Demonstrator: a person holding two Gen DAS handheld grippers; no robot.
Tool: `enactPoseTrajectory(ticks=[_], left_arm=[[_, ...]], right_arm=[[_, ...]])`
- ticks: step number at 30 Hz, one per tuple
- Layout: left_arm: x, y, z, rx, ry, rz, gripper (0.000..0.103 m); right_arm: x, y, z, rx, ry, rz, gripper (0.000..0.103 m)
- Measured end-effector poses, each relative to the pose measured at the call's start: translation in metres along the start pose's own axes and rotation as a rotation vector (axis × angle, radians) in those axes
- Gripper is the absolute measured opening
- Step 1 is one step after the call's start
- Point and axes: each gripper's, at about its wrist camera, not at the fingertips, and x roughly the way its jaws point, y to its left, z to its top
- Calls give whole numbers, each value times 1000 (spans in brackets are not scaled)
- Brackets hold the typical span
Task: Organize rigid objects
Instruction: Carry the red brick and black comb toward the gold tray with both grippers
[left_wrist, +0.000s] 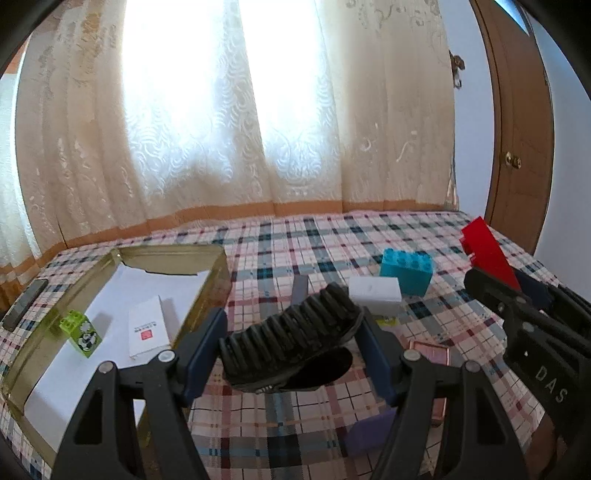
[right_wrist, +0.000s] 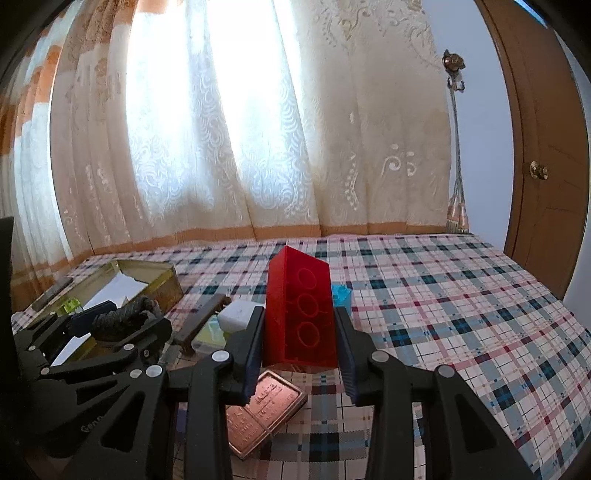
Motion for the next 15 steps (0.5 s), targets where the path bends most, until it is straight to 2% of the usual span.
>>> enactPoseTrajectory(ticks=[15], left_arm=[[-17,12,-5,-22,-75,45,71]], right_arm=[[-9,7,2,-10,-69,-11,39]])
